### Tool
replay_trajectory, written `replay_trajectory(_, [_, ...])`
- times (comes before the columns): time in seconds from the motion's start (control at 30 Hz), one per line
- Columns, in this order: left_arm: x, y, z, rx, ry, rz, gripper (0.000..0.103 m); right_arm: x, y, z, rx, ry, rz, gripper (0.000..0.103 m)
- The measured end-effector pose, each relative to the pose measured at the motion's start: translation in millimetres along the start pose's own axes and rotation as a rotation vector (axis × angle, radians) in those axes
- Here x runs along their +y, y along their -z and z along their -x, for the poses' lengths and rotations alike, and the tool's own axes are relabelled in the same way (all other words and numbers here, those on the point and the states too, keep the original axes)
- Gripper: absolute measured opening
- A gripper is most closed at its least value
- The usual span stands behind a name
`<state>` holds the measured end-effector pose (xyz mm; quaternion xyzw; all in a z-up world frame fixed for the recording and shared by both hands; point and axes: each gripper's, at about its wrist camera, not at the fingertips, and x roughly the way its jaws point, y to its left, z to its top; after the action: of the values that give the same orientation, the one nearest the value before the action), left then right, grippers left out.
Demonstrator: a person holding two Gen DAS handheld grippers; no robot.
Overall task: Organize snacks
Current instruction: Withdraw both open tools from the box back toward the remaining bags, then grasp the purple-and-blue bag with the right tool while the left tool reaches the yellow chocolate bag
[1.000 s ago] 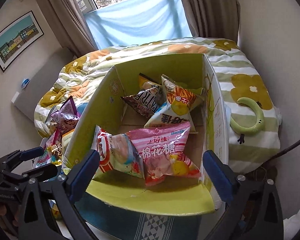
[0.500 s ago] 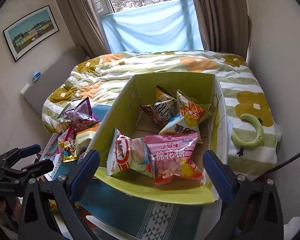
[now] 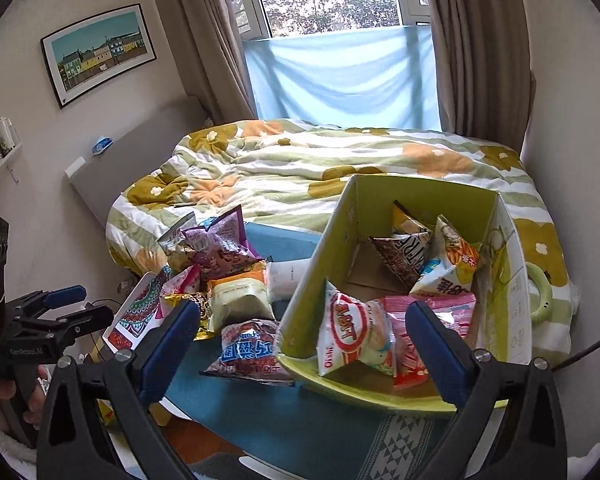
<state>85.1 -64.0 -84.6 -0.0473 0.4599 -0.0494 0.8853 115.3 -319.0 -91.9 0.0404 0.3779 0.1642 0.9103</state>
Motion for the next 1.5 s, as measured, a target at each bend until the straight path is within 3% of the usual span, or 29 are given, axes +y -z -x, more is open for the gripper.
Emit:
replay_trajectory(0.37, [66, -19, -41, 0.085, 0.119, -0.133, 0.099, 87, 20, -47, 0.041, 0.083, -0.05, 0.102])
replay_trajectory(0.5, [75, -20, -63, 0.105, 0.137, -0.263, 0.099, 108, 33, -69, 0.064, 0.13, -0.067, 0.102])
replay_trajectory(0.67, [74, -11, -97, 0.131, 0.146, -0.5, 0.099, 127, 51, -102, 0.12, 0.209, -0.032, 0.102])
replay_trajectory(0.9, [46, 17, -135, 0.08, 0.092, -0.887, 0.099, 131, 66, -136, 0.201, 0.298, 0.085, 0.102])
replay_trajectory(1.07, [25, 30, -160, 0.067, 0.086, -1.07, 0.099, 126, 76, -158, 0.241, 0.331, 0.144, 0.102])
replay_trajectory(1.2, [15, 36, -175, 0.082, 0.108, -1.157, 0.097, 123, 82, -174, 0.261, 0.335, 0.178, 0.102])
replay_trajectory(1.27, [11, 40, -184, 0.1, 0.117, -1.196, 0.086, 121, 84, -180, 0.266, 0.332, 0.187, 0.102])
replay_trajectory(1.37, [8, 45, -195, 0.119, 0.122, -1.238, 0.077, 119, 89, -188, 0.269, 0.333, 0.201, 0.101])
replay_trajectory(1.5, [7, 46, -203, 0.108, 0.111, -1.261, 0.074, 114, 95, -196, 0.28, 0.34, 0.191, 0.097])
